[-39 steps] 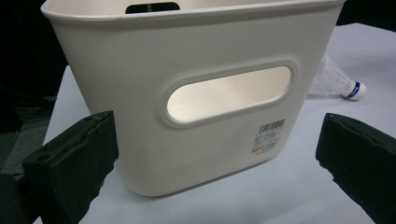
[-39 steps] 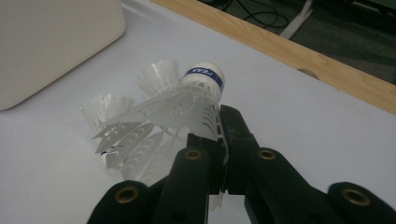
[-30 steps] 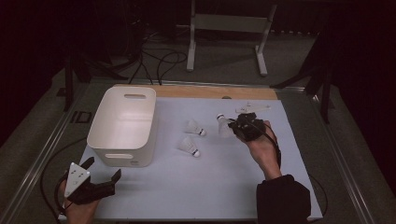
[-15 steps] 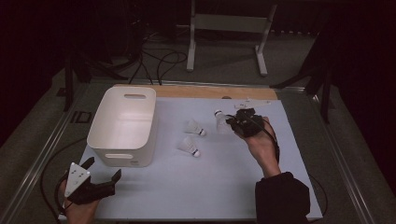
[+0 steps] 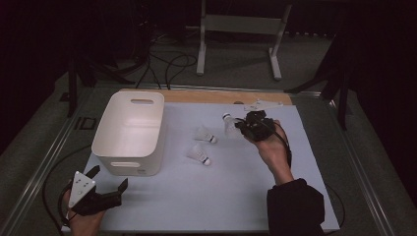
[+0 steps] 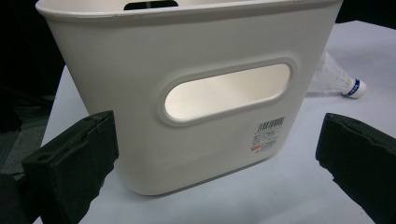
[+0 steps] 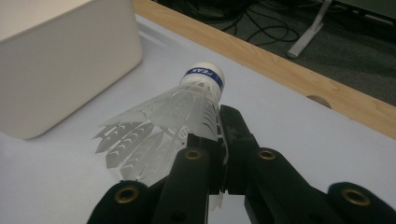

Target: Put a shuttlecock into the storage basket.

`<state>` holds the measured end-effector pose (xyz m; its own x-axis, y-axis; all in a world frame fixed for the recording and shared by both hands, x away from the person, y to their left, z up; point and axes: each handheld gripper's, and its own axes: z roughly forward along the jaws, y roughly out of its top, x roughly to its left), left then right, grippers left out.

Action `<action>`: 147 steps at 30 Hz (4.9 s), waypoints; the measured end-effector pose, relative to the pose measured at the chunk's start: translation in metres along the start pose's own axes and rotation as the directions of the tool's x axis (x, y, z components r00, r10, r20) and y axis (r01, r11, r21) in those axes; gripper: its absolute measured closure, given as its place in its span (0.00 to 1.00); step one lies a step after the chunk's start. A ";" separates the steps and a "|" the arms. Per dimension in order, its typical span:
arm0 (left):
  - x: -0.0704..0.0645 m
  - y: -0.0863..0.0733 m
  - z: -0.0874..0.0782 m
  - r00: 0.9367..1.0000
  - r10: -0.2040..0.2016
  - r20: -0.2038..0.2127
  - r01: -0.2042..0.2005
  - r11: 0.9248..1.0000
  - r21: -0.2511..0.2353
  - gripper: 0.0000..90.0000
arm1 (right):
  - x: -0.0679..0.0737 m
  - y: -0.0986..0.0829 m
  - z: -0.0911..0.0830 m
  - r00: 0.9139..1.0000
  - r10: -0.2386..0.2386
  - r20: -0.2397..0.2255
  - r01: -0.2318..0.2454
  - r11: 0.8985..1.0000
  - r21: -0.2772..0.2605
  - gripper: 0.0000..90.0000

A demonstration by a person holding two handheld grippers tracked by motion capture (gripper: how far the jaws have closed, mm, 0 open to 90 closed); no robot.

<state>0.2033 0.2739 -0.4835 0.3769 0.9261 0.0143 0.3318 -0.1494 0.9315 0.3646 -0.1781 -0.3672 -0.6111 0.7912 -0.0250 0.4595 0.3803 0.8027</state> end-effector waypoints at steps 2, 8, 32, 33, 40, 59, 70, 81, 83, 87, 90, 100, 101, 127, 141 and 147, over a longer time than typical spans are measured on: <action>0.000 0.000 0.000 1.000 0.000 0.000 0.000 1.000 -0.001 0.00 | 0.001 0.001 0.000 1.000 0.002 -0.004 -0.002 1.000 0.001 0.99; 0.000 0.000 0.000 1.000 0.001 0.000 -0.001 1.000 -0.002 0.00 | 0.002 0.004 0.001 1.000 0.002 -0.010 -0.002 1.000 -0.003 0.99; 0.000 0.000 -0.001 1.000 -0.002 -0.002 0.002 1.000 -0.004 0.00 | 0.009 0.019 0.002 0.999 -0.003 -0.034 0.003 1.000 -0.014 0.99; 0.000 0.000 -0.001 1.000 -0.004 -0.001 0.004 1.000 -0.004 0.00 | 0.009 0.020 0.002 0.999 0.000 -0.035 0.000 1.000 -0.015 0.99; 0.000 0.000 -0.001 1.000 0.000 -0.001 0.000 1.000 -0.003 0.00 | 0.010 0.024 0.005 0.999 0.000 -0.043 -0.001 1.000 -0.020 0.99; -0.001 0.000 -0.001 1.000 0.000 0.000 0.000 1.000 -0.005 0.00 | 0.014 0.033 0.014 0.998 0.000 -0.065 -0.001 1.000 -0.029 0.99; -0.001 0.000 -0.001 1.000 0.002 0.002 -0.002 1.000 -0.007 0.00 | 0.018 0.039 0.023 0.997 -0.002 -0.083 -0.002 0.999 -0.040 0.99; -0.001 0.000 -0.001 1.000 0.003 0.002 -0.002 1.000 -0.007 0.00 | 0.023 0.045 0.029 0.995 0.007 -0.100 -0.012 0.998 -0.054 0.99; -0.001 0.000 -0.001 1.000 0.004 0.002 -0.004 1.000 -0.006 0.00 | 0.023 0.046 0.030 0.995 0.006 -0.105 -0.012 0.998 -0.054 0.99; -0.001 0.000 -0.001 1.000 0.002 0.003 -0.002 1.000 -0.007 0.00 | 0.025 0.048 0.032 0.994 0.009 -0.107 -0.015 0.998 -0.055 0.99; -0.001 0.000 -0.001 1.000 0.004 0.003 -0.004 1.000 -0.008 0.00 | 0.025 0.050 0.034 0.994 0.005 -0.109 -0.011 0.998 -0.057 0.99; -0.001 0.000 -0.001 1.000 0.003 0.004 -0.003 1.000 -0.007 0.00 | 0.027 0.054 0.037 0.992 0.009 -0.123 -0.017 0.998 -0.065 0.99; -0.001 0.000 -0.001 1.000 0.003 0.003 -0.003 1.000 -0.006 0.00 | 0.028 0.055 0.037 0.992 0.008 -0.124 -0.016 0.998 -0.064 0.99; -0.001 0.000 -0.001 1.000 0.009 0.006 -0.009 1.000 -0.006 0.00 | 0.040 0.071 0.047 0.991 -0.013 -0.136 0.002 0.997 -0.079 0.99; -0.001 0.000 -0.001 1.000 0.007 0.006 -0.007 1.000 -0.010 0.00 | 0.050 0.079 0.052 0.986 -0.020 -0.163 0.006 0.996 -0.088 0.99; -0.001 0.000 -0.001 1.000 0.009 0.007 -0.009 1.000 -0.009 0.00 | 0.053 0.082 0.053 0.986 -0.021 -0.166 0.005 0.996 -0.091 0.99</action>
<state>0.2020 0.2733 -0.4826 0.3860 0.9223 0.0200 0.3208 -0.1546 0.9345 0.4037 -0.0794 -0.3344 -0.7187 0.6930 0.0575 0.3957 0.3396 0.8533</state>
